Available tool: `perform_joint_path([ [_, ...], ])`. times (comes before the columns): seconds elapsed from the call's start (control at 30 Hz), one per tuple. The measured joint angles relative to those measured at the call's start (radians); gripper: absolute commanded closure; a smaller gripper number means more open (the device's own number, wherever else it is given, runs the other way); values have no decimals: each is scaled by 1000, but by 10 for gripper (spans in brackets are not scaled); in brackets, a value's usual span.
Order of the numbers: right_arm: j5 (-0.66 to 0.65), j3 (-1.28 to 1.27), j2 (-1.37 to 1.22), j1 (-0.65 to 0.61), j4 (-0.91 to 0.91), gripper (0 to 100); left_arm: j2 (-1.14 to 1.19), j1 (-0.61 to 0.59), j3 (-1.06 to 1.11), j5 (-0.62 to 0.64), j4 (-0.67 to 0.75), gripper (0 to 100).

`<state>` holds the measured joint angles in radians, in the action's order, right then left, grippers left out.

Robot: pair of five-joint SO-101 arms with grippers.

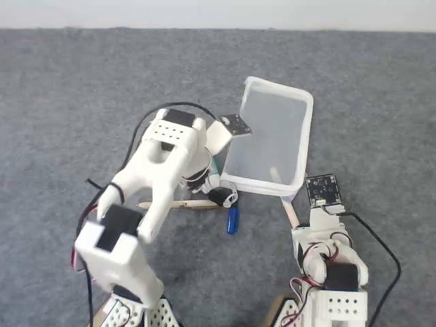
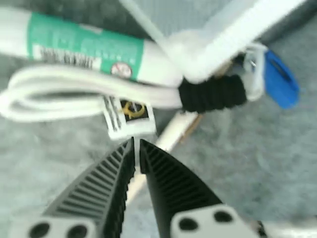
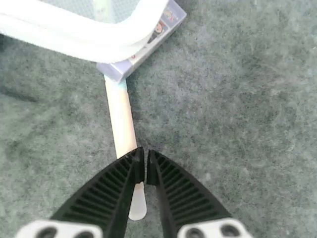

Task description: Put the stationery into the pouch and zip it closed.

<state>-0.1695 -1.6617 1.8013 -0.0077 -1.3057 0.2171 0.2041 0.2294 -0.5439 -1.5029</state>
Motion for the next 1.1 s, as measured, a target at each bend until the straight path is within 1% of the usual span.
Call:
perform_joint_path([
  [0.1, 0, 0, 0, 0, 0, 992, -78, 0, -3, 23, -40, 976],
  [0.13, 0, 0, 0, 0, 0, 992, -101, 0, -3, 25, -43, 952],
  [0.23, 0, 0, 0, 0, 0, 992, -150, 6, -5, 25, -51, 797],
  [0.27, 0, 0, 0, 0, 0, 992, -157, 17, -3, 18, -51, 756],
  [0.3, 0, 0, 0, 0, 0, 992, -158, 25, 6, 9, -51, 745],
  [0.43, 0, 0, 0, 0, 0, 992, -167, 63, 86, -51, -28, 788],
  [0.57, 0, 0, 0, 0, 0, 992, -167, 115, 150, -137, 43, 793],
  [0.63, 0, 0, 0, 0, 0, 992, -167, 140, 192, -163, 104, 793],
  [0.7, 0, 0, 0, 0, 0, 992, -167, 146, 226, -170, 181, 790],
  [0.8, 0, 0, 0, 0, 0, 992, -167, 149, 241, -176, 279, 756],
  [1.0, 0, 0, 0, 0, 0, 992, -141, 160, 241, -176, 371, 753],
  [1.03, 0, 0, 0, 0, 0, 992, -117, 167, 241, -176, 385, 769],
  [1.1, 0, 0, 0, 2, 0, 992, -63, 176, 229, -176, 396, 831],
])
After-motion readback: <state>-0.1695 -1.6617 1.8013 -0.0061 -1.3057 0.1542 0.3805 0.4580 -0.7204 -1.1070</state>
